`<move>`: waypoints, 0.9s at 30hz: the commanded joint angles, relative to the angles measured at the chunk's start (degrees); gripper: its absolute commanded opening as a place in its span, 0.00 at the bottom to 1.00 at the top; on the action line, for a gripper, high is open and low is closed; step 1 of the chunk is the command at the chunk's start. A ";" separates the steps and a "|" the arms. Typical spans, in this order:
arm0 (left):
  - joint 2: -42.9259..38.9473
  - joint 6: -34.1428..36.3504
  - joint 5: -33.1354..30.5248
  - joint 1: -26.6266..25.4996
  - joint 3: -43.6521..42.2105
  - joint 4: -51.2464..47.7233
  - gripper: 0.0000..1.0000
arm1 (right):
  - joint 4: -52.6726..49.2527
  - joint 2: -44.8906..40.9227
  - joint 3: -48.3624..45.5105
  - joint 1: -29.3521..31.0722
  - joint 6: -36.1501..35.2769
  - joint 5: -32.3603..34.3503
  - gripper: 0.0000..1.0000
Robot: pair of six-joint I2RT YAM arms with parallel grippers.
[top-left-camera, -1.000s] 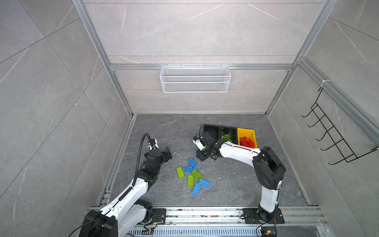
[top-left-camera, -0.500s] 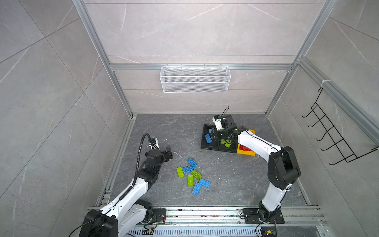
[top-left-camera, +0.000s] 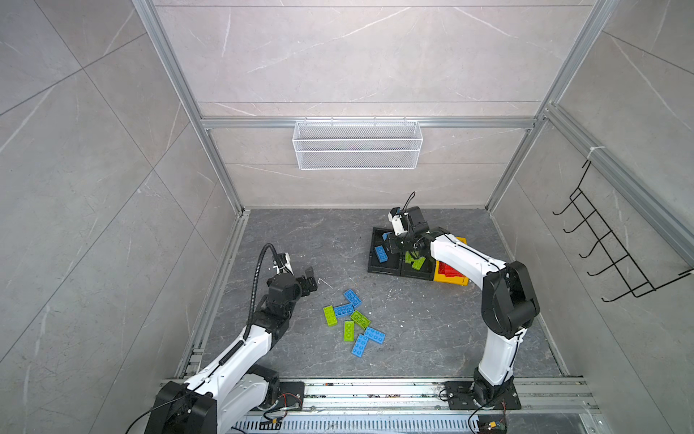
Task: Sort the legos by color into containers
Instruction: 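Grasp the light-blue 2x4 brick with the right gripper and lift it toward the black bin, then open the right gripper over the black compartment holding blue bricks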
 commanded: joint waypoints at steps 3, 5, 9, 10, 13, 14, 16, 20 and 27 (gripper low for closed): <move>0.45 0.11 0.18 0.23 0.34 2.79 1.00 | -0.36 1.29 0.48 0.15 -0.15 1.01 0.22; 0.84 -0.14 0.85 0.25 0.50 2.86 0.99 | -0.25 1.23 0.23 0.14 0.17 1.15 0.22; 0.87 -0.54 1.21 0.25 0.58 2.80 1.00 | -0.64 1.64 0.49 0.13 0.29 0.98 0.26; 0.64 -0.50 1.43 0.25 0.58 2.64 0.99 | -0.97 1.56 0.49 0.17 0.12 0.99 0.27; -0.61 -0.33 1.11 0.21 0.20 2.40 0.99 | -0.84 0.95 -0.03 0.10 -0.11 1.44 0.31; -1.17 -0.35 0.87 0.19 -0.04 2.53 0.99 | -1.28 0.89 0.25 0.08 -0.49 1.54 0.38; -2.03 -0.05 0.74 0.23 -0.35 2.58 0.99 | -2.18 0.79 0.80 0.10 -0.92 2.13 0.50; -2.81 0.04 -0.03 0.21 -0.61 2.34 0.99 | -3.16 -1.35 0.82 0.20 -1.13 2.83 0.60; -3.85 -0.39 -1.46 0.25 -1.13 2.29 0.99 | -1.77 -12.72 -7.05 7.99 -0.68 4.84 0.64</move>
